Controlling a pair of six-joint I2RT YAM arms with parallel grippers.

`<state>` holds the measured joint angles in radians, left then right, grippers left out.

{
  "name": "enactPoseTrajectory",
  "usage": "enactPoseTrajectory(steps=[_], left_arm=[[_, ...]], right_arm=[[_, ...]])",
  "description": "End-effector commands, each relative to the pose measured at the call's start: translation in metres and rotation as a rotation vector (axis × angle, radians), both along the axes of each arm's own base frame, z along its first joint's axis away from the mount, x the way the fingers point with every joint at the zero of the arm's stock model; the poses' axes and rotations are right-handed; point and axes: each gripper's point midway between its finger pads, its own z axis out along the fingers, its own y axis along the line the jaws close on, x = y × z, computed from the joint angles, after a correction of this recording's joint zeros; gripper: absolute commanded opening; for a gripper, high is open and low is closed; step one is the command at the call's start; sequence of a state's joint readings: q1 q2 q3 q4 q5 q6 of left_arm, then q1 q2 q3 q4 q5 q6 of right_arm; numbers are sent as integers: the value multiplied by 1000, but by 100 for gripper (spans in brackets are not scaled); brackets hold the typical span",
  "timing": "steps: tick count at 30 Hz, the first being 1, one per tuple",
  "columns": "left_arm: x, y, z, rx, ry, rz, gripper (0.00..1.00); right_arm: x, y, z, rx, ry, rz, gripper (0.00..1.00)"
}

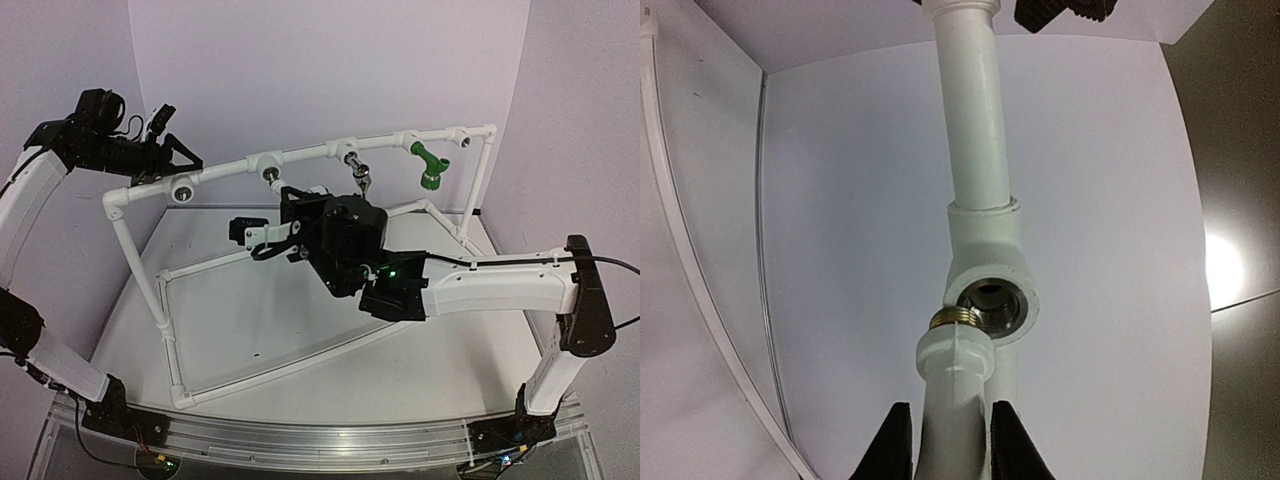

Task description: Install the water faucets

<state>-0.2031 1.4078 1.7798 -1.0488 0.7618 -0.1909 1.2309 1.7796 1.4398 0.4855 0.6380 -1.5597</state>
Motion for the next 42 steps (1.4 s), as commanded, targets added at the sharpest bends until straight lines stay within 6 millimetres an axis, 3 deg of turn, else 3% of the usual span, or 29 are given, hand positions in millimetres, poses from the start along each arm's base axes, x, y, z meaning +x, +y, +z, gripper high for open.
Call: enactPoseTrajectory(steps=[1,5,13,18,31,42], left_arm=[[-14,-5,7,-31,44,-27,74],[-13,-4,13,-35,32,-19,77],[-20,1,72,-72,-131,20,98],[-37,-5,97,-130,-215,-46,100],[-63,-13,96,-157,-278,-129,100],[-70,-23,86,-156,-252,-194,95]], right_arm=[[-7,-20,32,121,-8,-34,0],[-12,-18,41,151,-17,-17,0],[-59,-2,69,229,-26,171,0],[-66,16,88,290,-27,209,0],[-59,62,108,332,-79,236,0],[-53,72,117,366,-91,216,0]])
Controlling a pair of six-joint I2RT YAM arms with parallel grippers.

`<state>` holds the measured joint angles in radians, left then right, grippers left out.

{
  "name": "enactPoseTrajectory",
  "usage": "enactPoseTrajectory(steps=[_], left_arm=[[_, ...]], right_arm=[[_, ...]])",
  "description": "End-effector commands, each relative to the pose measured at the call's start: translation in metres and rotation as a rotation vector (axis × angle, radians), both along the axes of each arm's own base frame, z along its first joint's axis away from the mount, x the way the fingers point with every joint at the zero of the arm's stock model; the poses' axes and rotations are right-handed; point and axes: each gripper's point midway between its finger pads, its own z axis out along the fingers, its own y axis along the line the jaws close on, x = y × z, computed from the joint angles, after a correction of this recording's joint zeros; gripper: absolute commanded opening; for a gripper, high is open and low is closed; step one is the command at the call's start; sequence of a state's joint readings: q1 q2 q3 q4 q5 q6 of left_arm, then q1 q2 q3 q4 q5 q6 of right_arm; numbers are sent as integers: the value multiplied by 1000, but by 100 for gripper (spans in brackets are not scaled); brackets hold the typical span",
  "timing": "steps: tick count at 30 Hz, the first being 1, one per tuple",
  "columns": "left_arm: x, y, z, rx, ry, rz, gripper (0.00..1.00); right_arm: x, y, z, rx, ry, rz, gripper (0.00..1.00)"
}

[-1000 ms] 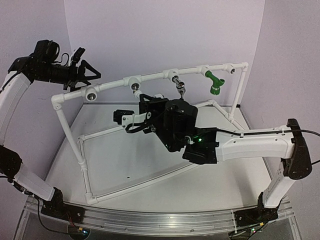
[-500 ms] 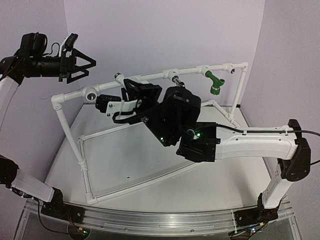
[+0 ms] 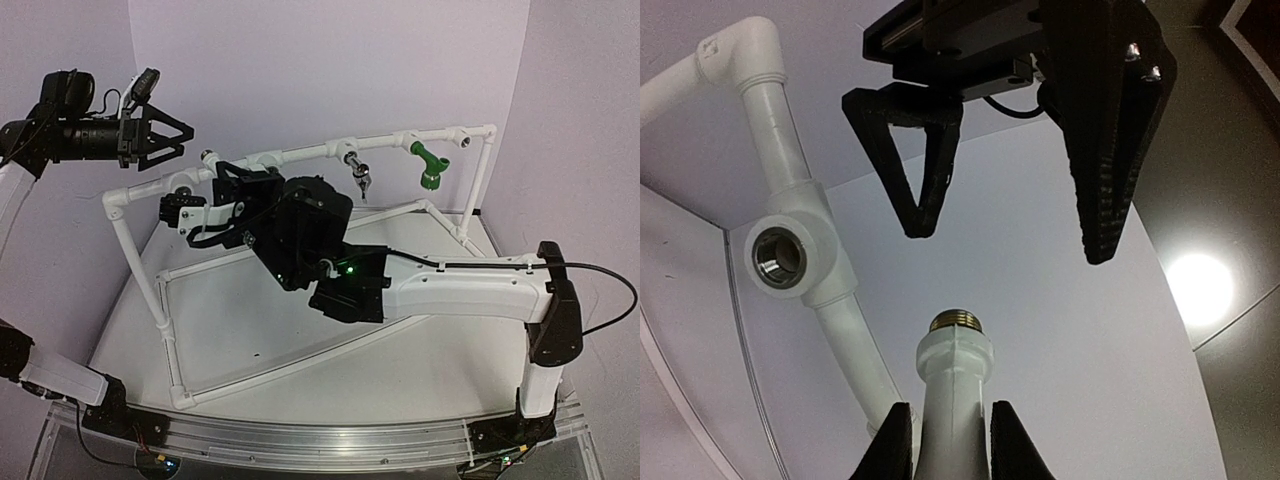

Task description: Install the water faucets

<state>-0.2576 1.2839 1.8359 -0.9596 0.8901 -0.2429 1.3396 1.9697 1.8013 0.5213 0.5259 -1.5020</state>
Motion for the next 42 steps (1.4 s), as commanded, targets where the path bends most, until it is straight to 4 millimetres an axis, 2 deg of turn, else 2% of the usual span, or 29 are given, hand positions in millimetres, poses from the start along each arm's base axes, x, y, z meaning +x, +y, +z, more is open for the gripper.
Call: enactPoseTrajectory(steps=[1,6,14,22,33,37,42], left_arm=[[-8,-5,5,-6,-50,-46,94],[-4,-7,0,18,-45,-36,91],[4,-10,-3,39,-42,-19,86],[9,-11,-10,62,-31,-7,83],[20,-15,-13,69,-19,-9,80],[19,-11,-8,94,-48,15,83],[22,-3,-9,156,-65,52,87]], right_arm=[[2,-11,46,138,-27,-14,0],[1,-13,56,161,-35,-11,0],[-3,-12,56,152,-51,8,0],[-9,-11,65,174,-66,36,0],[-14,-5,58,155,-71,63,0],[-8,-19,50,135,-51,29,0],[-5,-54,36,84,-28,-29,0]])
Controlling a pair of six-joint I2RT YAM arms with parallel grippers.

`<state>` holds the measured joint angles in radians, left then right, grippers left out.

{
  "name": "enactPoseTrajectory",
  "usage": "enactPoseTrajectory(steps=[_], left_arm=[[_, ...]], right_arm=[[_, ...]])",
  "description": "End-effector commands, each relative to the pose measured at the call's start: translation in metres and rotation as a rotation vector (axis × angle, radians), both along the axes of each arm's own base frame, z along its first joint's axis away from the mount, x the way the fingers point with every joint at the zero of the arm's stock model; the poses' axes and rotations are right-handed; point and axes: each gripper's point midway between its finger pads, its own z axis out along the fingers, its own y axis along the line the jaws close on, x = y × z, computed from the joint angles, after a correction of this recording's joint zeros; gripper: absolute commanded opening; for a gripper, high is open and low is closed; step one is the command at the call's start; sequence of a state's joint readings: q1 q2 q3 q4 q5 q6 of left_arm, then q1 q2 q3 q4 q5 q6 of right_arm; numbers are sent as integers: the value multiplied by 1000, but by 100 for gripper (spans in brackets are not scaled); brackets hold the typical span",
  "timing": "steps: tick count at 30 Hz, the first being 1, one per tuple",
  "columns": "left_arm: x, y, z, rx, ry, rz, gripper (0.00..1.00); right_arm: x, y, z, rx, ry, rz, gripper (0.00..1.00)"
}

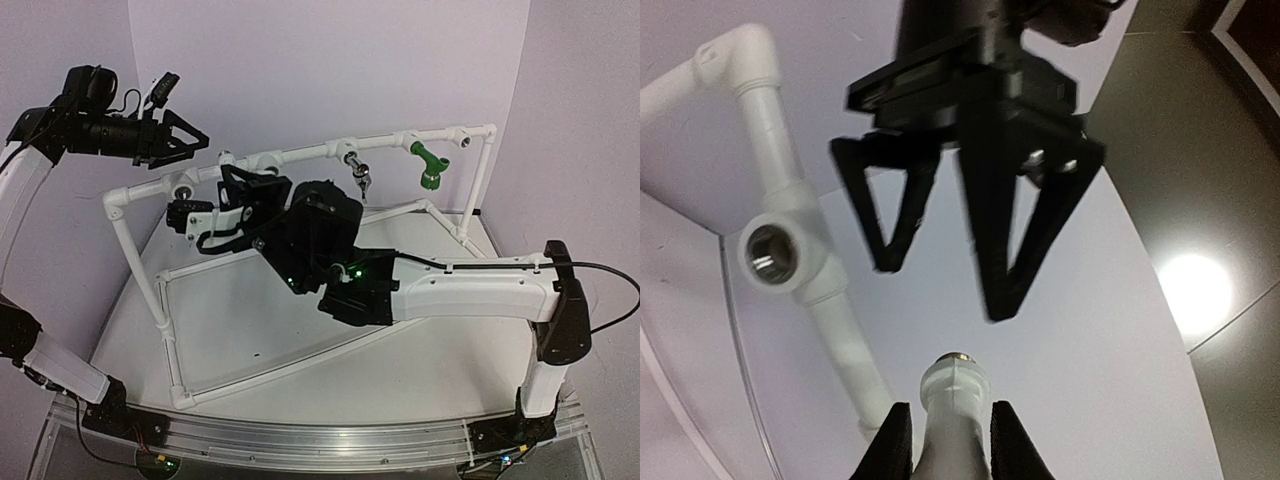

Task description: Install the water faucets

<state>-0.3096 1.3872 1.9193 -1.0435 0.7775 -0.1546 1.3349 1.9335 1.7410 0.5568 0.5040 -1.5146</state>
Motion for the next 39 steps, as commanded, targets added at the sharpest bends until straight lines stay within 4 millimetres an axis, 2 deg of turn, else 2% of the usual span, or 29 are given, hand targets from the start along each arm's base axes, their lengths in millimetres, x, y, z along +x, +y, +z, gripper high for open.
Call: enactPoseTrajectory(steps=[1,3,7,10,13,16,20,27,30,34,39], left_arm=[[-3,9,10,59,-73,32,87],[-1,10,4,82,-67,42,88],[5,11,-11,123,-35,44,89],[13,11,-22,165,-24,55,89],[22,11,-23,183,-48,66,88],[28,10,-26,192,-47,73,88],[33,6,-40,227,-25,42,87],[21,-4,-49,204,13,-19,87],[14,-6,-48,191,16,-37,92],[6,0,-45,198,-15,-26,97],[-9,17,-46,248,-126,23,100]], right_arm=[[-3,-54,33,74,-6,-53,0],[-2,-66,20,43,9,-76,0],[-2,-90,13,24,37,-118,0],[-2,-100,5,9,57,-128,0],[-4,-104,1,2,76,-123,0],[-5,-104,-1,-1,85,-113,0],[-5,-103,-4,4,107,-99,0],[-4,-88,-19,-30,119,-74,0],[-3,-79,-20,-27,120,-67,0],[-1,-75,-19,-23,120,-56,0],[-1,-75,-17,-17,120,-53,0]])
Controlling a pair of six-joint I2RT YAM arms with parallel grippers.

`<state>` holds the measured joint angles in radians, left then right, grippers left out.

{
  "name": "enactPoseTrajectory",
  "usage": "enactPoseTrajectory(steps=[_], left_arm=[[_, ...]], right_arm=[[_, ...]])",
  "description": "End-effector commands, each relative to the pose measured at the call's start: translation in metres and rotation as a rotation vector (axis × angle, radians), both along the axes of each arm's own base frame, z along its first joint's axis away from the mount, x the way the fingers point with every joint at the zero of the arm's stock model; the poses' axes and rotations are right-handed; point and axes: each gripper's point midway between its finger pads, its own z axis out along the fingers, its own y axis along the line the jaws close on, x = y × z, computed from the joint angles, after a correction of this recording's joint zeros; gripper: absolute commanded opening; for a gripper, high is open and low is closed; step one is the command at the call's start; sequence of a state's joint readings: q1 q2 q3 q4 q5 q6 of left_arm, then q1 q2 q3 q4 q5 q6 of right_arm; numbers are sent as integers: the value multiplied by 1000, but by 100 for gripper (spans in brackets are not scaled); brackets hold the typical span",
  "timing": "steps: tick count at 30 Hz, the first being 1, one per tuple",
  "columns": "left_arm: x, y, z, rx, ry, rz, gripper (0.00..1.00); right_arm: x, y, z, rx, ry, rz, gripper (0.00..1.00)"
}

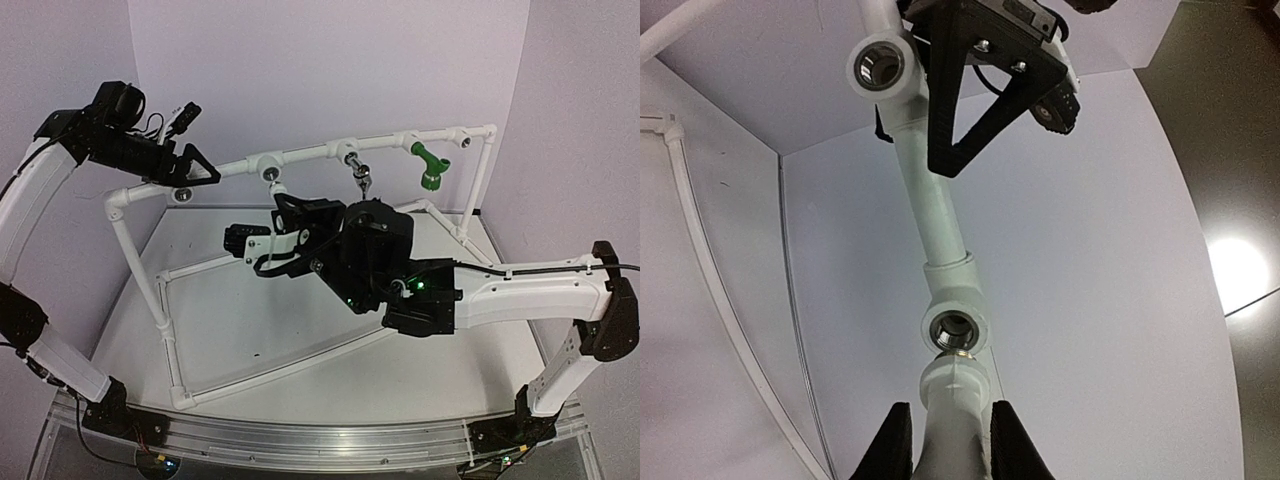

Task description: Install the water faucets

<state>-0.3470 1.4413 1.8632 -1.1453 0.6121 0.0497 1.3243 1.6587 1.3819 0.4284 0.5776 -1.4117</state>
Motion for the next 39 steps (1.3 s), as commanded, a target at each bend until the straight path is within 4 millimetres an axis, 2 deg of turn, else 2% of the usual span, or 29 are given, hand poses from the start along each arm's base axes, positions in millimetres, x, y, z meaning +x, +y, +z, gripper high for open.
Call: enactPoseTrajectory(steps=[1,4,9,13,19,25,34,39], left_arm=[[-31,17,20,19,-150,10,100],[-38,24,20,51,-180,8,100],[-46,22,0,100,-135,-67,99],[-50,19,-1,99,-141,-99,99],[-45,20,-6,123,-149,-107,97],[-41,20,-14,151,-124,-112,93],[-39,21,-16,151,-124,-101,91],[-38,21,-17,154,-118,-97,91]], right_arm=[[0,-3,34,108,-11,7,0],[1,-3,33,108,-10,7,0],[0,-1,35,114,-10,12,0],[1,1,36,114,-12,10,0],[5,5,31,93,-20,7,0],[22,3,23,52,-43,-26,0],[37,3,28,65,-77,-44,0],[37,8,28,69,-83,-24,0]])
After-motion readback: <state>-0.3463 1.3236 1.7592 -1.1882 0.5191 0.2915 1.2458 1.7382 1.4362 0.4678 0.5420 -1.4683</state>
